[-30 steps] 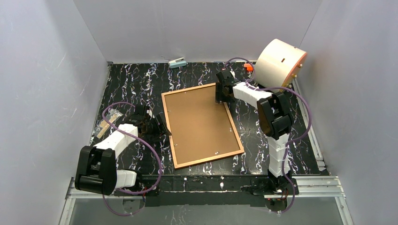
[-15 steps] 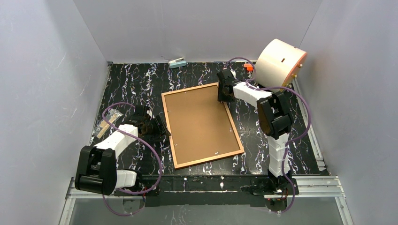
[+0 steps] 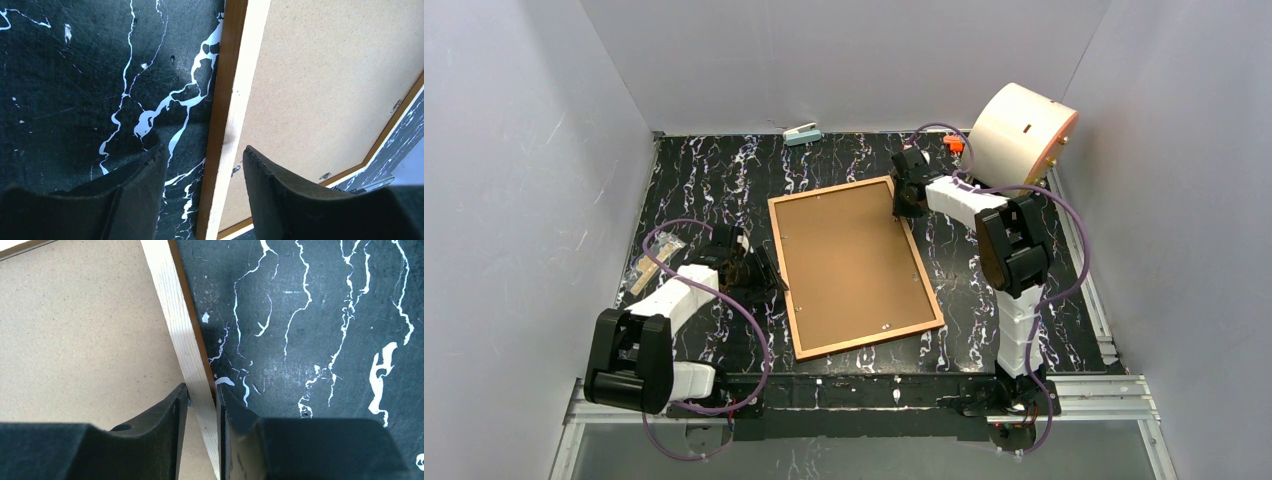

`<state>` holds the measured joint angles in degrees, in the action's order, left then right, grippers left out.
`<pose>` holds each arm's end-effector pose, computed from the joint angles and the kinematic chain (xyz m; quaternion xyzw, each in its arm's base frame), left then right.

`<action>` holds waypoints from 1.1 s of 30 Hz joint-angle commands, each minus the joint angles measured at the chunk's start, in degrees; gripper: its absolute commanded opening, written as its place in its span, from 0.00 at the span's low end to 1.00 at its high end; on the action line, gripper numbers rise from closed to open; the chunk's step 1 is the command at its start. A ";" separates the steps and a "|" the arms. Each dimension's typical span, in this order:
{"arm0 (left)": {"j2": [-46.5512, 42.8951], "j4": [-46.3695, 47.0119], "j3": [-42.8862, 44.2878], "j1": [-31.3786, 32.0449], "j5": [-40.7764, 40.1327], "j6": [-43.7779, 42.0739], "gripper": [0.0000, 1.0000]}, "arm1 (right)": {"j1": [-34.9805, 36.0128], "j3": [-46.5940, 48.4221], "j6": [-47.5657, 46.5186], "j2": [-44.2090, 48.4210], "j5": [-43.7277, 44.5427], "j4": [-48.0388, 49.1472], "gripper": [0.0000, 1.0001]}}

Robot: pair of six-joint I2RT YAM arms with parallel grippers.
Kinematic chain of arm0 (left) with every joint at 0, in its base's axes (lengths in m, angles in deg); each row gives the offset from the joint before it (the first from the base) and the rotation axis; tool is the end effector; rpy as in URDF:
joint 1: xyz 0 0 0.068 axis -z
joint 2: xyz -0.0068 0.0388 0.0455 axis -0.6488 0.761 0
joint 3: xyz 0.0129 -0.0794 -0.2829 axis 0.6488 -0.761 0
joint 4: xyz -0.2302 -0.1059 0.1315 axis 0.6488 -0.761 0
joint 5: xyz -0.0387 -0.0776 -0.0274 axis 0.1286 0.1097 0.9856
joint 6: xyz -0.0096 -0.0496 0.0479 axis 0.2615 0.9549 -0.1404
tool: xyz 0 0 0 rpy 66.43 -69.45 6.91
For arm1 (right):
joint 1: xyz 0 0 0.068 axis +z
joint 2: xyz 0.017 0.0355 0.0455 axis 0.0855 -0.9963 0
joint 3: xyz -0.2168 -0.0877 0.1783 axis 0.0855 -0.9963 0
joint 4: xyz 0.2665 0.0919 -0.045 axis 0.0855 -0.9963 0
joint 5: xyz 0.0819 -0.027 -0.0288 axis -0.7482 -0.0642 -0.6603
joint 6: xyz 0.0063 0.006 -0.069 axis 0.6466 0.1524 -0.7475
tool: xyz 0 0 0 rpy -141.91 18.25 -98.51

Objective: Put the photo into the frame
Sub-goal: Install the photo frame at the center of the board.

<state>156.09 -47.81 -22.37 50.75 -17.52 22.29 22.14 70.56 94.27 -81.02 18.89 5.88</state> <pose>0.2554 -0.0626 0.1577 -0.1684 0.9324 -0.2383 0.2131 0.4505 0.2152 0.1649 0.0291 0.9428 0.0415 0.3294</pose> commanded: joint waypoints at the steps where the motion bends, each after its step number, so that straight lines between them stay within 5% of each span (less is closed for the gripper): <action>1: -0.12 -0.71 -0.62 0.13 0.33 -0.28 0.54 | -0.69 -2.34 -2.32 1.82 -2.52 -2.52 0.32; 5: -0.21 -0.70 -0.77 0.22 0.29 -0.22 0.54 | -0.96 -2.24 -2.60 3.46 -3.45 -2.70 0.32; 10: -0.29 -0.67 -0.71 0.14 0.42 -0.21 0.54 | -1.53 -0.79 -0.96 5.72 -2.56 -4.96 0.51; 16: -0.47 -0.71 -0.72 0.21 0.37 -0.23 0.55 | -1.70 -2.53 -0.52 11.00 -2.80 -6.03 0.58; 33: -0.84 -1.26 -0.83 0.19 -0.06 -0.17 0.59 | -1.65 -29.05 -2.88 31.13 -12.43 -12.42 0.69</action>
<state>156.09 -47.83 -22.42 50.75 -17.54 22.29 20.66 44.64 91.52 -53.46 10.06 -5.40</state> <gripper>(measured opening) 0.590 0.688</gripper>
